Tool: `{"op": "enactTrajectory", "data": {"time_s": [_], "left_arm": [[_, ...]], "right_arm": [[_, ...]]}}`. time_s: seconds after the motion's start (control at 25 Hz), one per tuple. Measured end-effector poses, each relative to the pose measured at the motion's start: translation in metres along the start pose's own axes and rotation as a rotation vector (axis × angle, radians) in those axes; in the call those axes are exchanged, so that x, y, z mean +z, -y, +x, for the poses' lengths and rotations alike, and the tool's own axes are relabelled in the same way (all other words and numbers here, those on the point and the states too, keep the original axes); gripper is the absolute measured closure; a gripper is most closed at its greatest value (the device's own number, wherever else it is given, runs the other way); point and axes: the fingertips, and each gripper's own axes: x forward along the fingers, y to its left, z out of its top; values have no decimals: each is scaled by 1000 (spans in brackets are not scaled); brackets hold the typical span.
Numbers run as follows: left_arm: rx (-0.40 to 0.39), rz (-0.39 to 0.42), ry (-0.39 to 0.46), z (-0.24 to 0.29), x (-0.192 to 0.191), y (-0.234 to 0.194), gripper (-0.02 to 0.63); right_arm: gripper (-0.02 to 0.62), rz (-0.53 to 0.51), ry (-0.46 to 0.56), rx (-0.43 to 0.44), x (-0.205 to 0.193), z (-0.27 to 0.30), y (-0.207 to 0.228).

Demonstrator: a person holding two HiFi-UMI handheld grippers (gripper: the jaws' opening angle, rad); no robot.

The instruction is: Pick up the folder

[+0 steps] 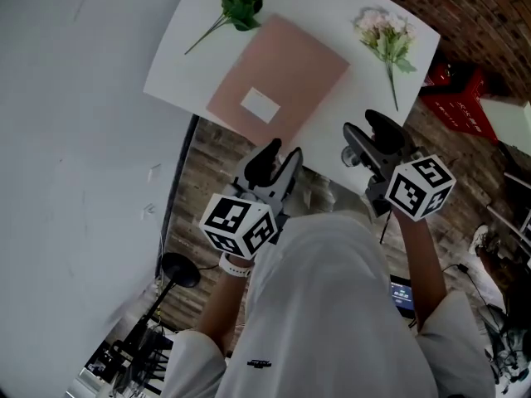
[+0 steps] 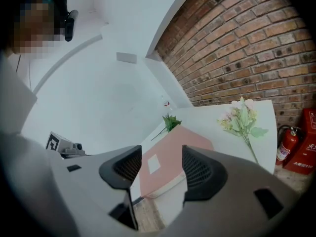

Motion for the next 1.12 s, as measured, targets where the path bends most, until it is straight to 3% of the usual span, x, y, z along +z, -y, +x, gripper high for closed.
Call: {"op": "enactTrajectory", "data": {"time_s": [0.28,1.12], "left_arm": [[-5,-1,-64,17,-12,-20,368],[-5,100,-191,60,-19,-79,319]], "right_arm": [[333,56,-21,-12,-12,22,22],[327,239,-60,8,-54,93,66]]}}
